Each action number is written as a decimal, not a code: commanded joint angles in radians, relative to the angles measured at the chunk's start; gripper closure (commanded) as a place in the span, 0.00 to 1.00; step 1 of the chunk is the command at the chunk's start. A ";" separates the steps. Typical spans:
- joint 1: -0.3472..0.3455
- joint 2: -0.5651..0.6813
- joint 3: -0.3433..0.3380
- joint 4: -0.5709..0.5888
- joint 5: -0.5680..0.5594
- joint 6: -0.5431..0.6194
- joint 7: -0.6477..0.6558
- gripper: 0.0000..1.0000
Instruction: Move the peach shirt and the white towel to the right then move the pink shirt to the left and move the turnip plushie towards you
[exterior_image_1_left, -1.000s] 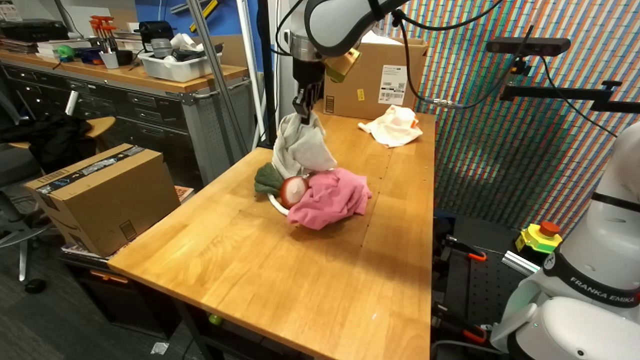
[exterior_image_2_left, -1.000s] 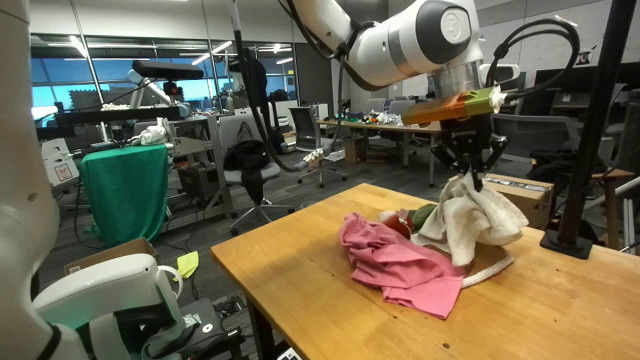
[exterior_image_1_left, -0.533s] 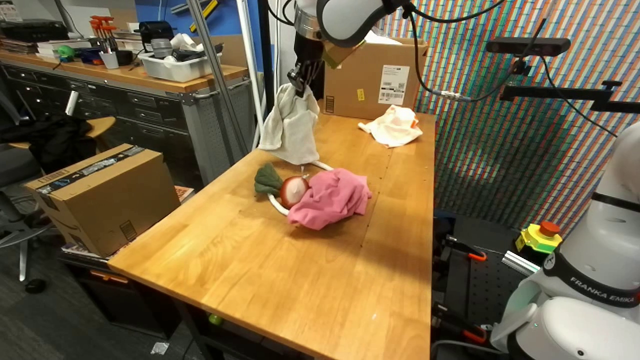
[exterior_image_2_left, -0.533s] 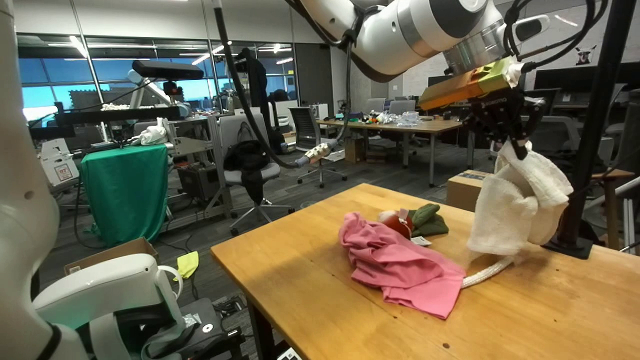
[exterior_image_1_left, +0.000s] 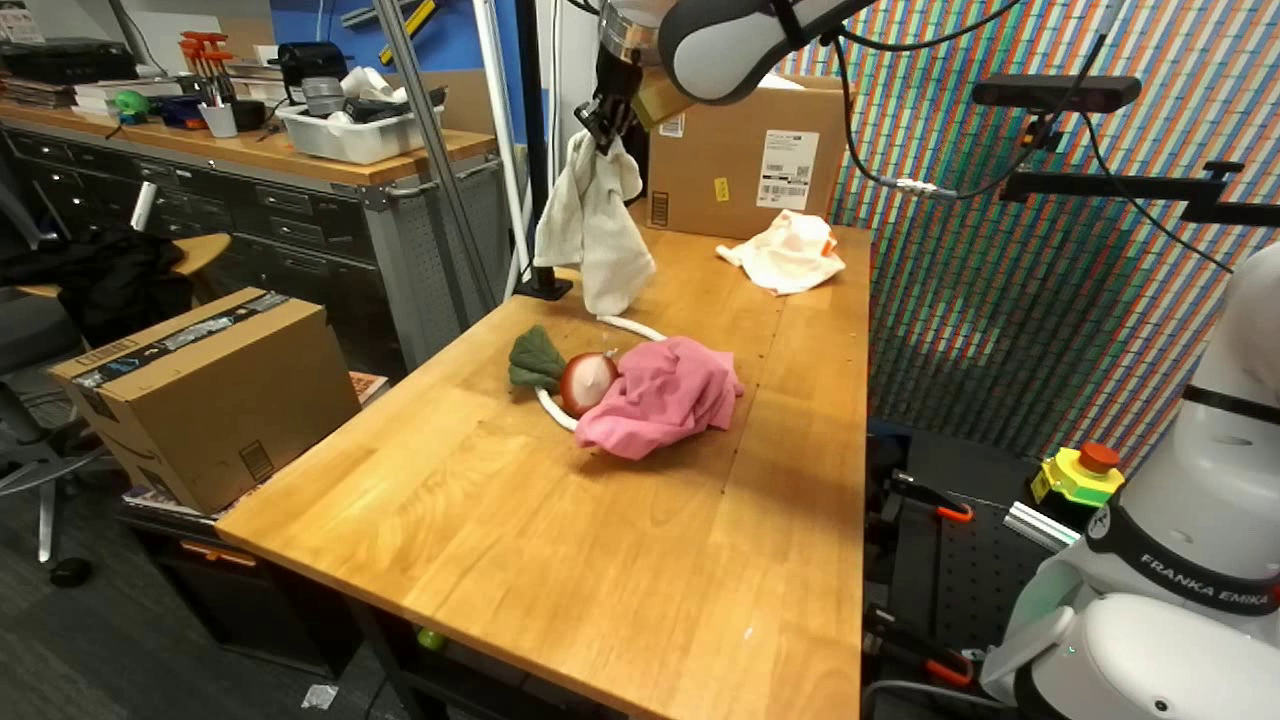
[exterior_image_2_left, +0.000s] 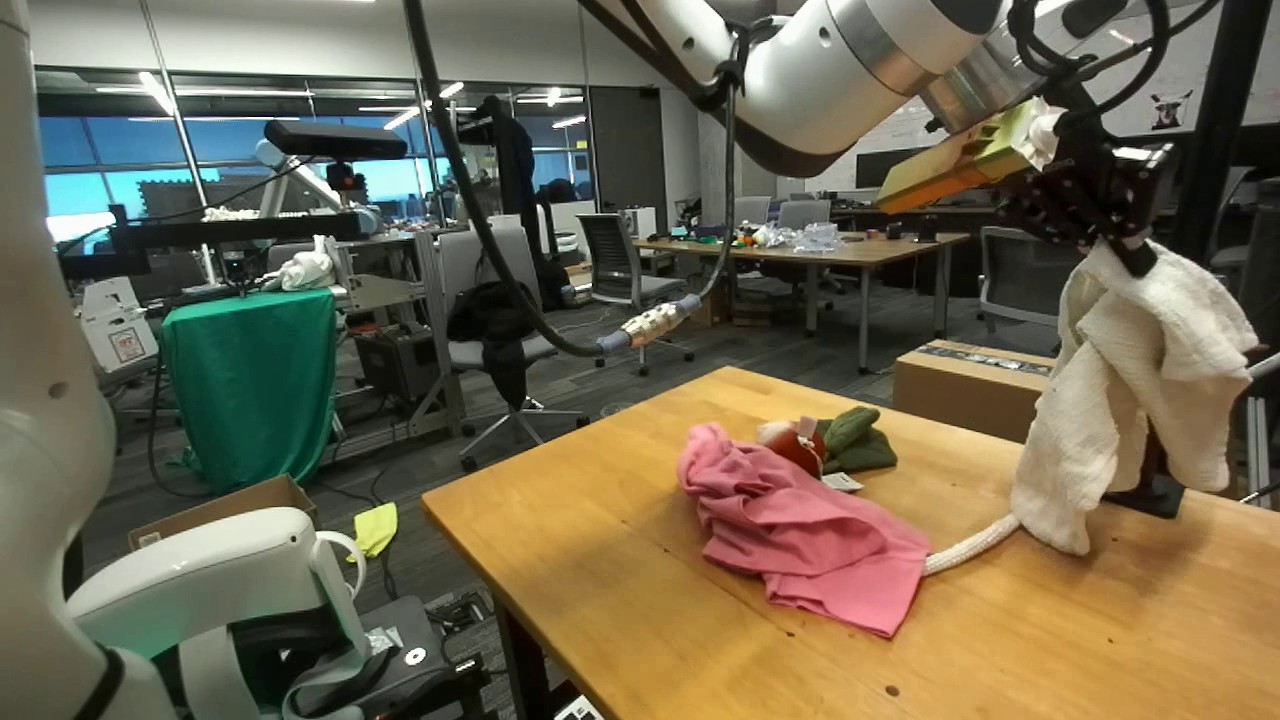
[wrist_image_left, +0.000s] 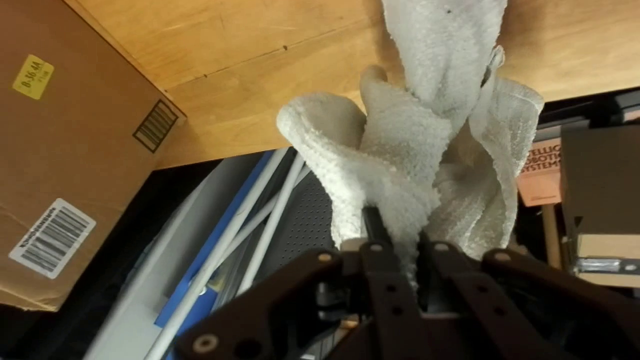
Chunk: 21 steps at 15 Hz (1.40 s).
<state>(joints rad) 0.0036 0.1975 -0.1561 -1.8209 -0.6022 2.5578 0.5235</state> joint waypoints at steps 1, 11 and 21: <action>0.031 0.053 -0.062 0.075 -0.185 0.037 0.253 0.94; 0.029 0.267 -0.143 0.287 -0.718 -0.116 0.915 0.94; -0.031 0.316 -0.033 0.300 -0.738 -0.273 0.858 0.34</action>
<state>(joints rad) -0.0059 0.5133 -0.2273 -1.5354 -1.3291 2.3020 1.4308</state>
